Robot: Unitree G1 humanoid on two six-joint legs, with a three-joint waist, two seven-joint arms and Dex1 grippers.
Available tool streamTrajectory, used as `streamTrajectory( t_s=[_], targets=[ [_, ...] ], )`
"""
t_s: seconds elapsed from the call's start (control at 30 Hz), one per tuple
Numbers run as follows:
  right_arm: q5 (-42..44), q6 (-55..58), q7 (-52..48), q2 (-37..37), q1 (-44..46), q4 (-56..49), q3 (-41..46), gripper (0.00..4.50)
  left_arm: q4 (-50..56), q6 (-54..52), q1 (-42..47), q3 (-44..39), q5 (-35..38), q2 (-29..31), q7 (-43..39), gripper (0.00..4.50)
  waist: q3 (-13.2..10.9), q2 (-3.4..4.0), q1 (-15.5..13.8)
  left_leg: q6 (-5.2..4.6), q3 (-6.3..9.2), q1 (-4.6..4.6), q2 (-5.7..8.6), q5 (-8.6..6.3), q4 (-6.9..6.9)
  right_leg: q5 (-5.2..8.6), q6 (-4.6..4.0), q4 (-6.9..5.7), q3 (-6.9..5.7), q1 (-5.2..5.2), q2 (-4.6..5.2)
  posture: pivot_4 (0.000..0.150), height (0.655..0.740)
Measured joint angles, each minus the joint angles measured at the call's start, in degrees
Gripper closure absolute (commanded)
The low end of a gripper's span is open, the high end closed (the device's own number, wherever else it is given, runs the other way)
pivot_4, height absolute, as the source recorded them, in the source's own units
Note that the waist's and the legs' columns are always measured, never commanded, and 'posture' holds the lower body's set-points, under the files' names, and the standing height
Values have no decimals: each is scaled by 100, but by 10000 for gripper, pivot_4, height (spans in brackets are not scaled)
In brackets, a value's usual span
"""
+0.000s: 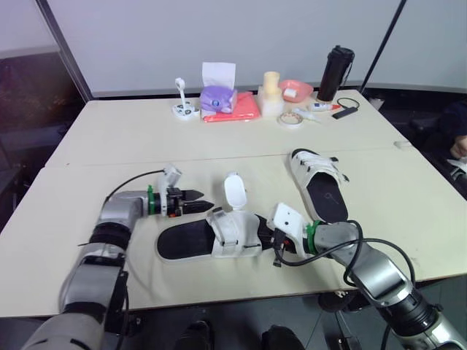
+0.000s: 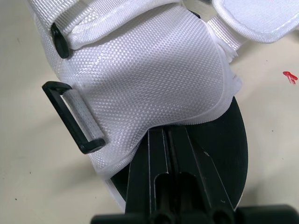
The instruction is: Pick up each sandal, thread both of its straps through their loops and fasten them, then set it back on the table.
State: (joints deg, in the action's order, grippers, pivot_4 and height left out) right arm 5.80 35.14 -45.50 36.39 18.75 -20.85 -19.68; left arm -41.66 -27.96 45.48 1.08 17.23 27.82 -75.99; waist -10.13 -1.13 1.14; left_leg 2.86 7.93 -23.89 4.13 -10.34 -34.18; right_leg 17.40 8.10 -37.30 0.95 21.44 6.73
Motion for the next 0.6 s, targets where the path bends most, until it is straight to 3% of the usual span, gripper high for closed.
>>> streamTrajectory(
  t_s=[0.17,0.27,0.4,0.6],
  targets=[
    [10,71,-54,4,36,20,32,45000,1652,-1336,-489,-33,714,311,-314,3745,0,0,-21,0,5,1,-3,0,-1,0,-1,-1,0,-2,1,1500,7344],
    [10,84,-99,1,88,67,34,45000,2053,-1842,-535,-223,980,180,73,3745,0,0,-28,0,10,3,-3,0,-2,0,-2,-1,0,-2,1,1500,7344],
    [7,84,-137,-46,153,135,25,45000,2120,-1972,-531,-357,1085,-280,747,3745,0,0,-28,0,9,4,-2,0,-1,0,-2,-1,1,-2,1,1500,7344],
    [3,76,-153,-87,177,173,19,45000,1419,-1583,-363,-292,981,-780,1197,3745,-1,-1,-19,0,5,5,-1,0,0,0,-2,-2,0,0,0,1500,7344]
  ],
)
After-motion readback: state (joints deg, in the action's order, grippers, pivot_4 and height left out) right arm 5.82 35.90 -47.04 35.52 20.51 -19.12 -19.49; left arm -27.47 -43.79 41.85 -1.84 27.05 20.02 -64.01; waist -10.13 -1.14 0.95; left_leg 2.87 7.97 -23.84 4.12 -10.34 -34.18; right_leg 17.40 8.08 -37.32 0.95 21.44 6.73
